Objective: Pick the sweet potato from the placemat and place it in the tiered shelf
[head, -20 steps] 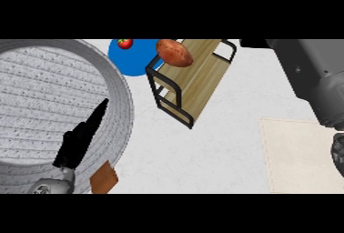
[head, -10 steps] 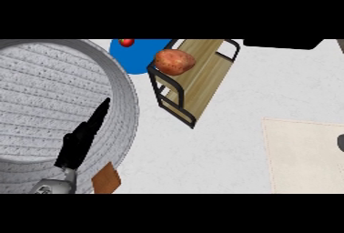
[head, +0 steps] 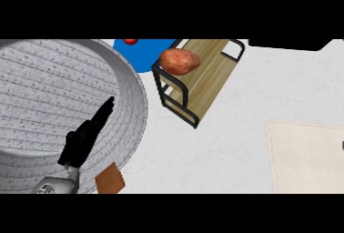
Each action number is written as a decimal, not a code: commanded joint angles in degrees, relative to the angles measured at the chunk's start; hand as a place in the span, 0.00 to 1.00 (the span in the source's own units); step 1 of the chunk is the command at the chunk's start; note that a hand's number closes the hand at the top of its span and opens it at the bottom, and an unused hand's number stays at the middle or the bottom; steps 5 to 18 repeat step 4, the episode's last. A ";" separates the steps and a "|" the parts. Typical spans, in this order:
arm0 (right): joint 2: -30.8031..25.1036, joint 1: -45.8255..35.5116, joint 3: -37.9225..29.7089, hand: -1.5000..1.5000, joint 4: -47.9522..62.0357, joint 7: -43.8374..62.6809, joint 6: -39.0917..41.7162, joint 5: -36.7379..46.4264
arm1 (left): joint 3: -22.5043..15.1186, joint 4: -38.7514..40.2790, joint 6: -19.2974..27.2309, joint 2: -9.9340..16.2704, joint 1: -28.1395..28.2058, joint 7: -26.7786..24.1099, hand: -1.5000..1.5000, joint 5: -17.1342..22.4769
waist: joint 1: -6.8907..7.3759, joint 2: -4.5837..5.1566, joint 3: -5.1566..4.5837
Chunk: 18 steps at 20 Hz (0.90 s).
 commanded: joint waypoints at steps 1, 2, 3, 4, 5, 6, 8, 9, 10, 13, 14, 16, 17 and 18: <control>-2.53 1.90 0.71 0.00 -0.12 -2.31 3.99 0.83 | -0.27 1.76 -0.14 0.20 1.18 -0.22 0.50 -0.59 | 0.64 0.45 -0.30; -3.05 0.76 1.35 0.00 -0.25 -1.25 4.10 1.50 | -0.58 1.83 -0.34 0.04 1.31 -0.16 0.50 -0.57 | 1.02 0.44 -0.35; -2.64 2.61 1.61 0.00 -0.39 -3.46 4.15 1.83 | -0.23 2.23 0.07 -0.41 0.11 0.17 0.50 -0.42 | 0.76 0.78 -0.28; -2.33 3.35 2.08 0.00 -0.05 -3.65 4.40 2.33 | -0.44 1.37 -0.59 -0.03 0.73 0.94 0.50 -0.12 | 0.63 0.22 -0.30; -2.33 3.35 2.08 0.00 -0.05 -3.65 4.40 2.33 | -0.44 1.37 -0.59 -0.03 0.73 0.94 0.50 -0.12 | 0.63 0.22 -0.30; -2.33 3.35 2.08 0.00 -0.05 -3.65 4.40 2.33 | -0.44 1.37 -0.59 -0.03 0.73 0.94 0.50 -0.12 | 0.63 0.22 -0.30; -2.33 3.35 2.08 0.00 -0.05 -3.65 4.40 2.33 | -0.44 1.37 -0.59 -0.03 0.73 0.94 0.50 -0.12 | 0.63 0.22 -0.30; -2.33 3.35 2.08 0.00 -0.05 -3.65 4.40 2.33 | -0.44 1.37 -0.59 -0.03 0.73 0.94 0.50 -0.12 | 0.63 0.22 -0.30; -2.33 3.35 2.08 0.00 -0.05 -3.65 4.40 2.33 | -0.44 1.37 -0.59 -0.03 0.73 0.94 0.50 -0.12 | 0.63 0.22 -0.30; -2.33 3.35 2.08 0.00 -0.05 -3.65 4.40 2.33 | -0.44 1.37 -0.59 -0.03 0.73 0.94 0.50 -0.12 | 0.63 0.22 -0.30; -2.33 3.35 2.08 0.00 -0.05 -3.65 4.40 2.33 | -0.44 1.37 -0.59 -0.03 0.73 0.94 0.50 -0.12 | 0.63 0.22 -0.30; -2.33 3.35 2.08 0.00 -0.05 -3.65 4.40 2.33 | -0.44 1.37 -0.59 -0.03 0.73 0.94 0.50 -0.12 | 0.63 0.22 -0.30; -2.33 3.35 2.08 0.00 -0.05 -3.65 4.40 2.33 | -0.44 1.37 -0.59 -0.03 0.73 0.94 0.50 -0.12 | 0.63 0.22 -0.30; -2.33 3.35 2.08 0.00 -0.05 -3.65 4.40 2.33 | -0.44 1.37 -0.59 -0.03 0.73 0.94 0.50 -0.12 | 0.63 0.22 -0.30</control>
